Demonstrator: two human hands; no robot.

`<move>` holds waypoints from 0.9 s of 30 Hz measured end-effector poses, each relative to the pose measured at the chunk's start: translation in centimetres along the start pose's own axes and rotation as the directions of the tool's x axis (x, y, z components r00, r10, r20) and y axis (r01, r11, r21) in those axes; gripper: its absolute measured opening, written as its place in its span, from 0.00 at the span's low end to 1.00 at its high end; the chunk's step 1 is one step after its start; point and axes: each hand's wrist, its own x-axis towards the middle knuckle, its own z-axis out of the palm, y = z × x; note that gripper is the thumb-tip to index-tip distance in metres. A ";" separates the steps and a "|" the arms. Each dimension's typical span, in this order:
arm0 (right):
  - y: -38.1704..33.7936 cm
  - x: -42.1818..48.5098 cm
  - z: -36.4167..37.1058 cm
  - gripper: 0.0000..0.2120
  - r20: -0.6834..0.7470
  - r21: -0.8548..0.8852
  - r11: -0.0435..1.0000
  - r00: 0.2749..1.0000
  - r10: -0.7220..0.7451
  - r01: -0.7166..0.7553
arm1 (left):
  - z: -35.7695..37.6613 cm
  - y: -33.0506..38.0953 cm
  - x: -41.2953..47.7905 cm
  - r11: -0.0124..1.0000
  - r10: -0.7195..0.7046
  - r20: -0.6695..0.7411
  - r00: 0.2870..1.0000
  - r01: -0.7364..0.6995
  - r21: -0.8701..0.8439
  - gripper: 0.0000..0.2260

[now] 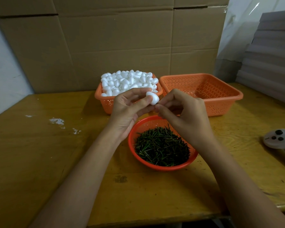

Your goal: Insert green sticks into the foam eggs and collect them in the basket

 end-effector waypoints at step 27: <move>-0.2 -0.1 0.2 0.06 0.019 0.002 0.999 0.999 0.032 -0.032 | -0.7 -0.4 0.4 1.000 -0.012 0.075 0.997 0.013 -0.004 0.13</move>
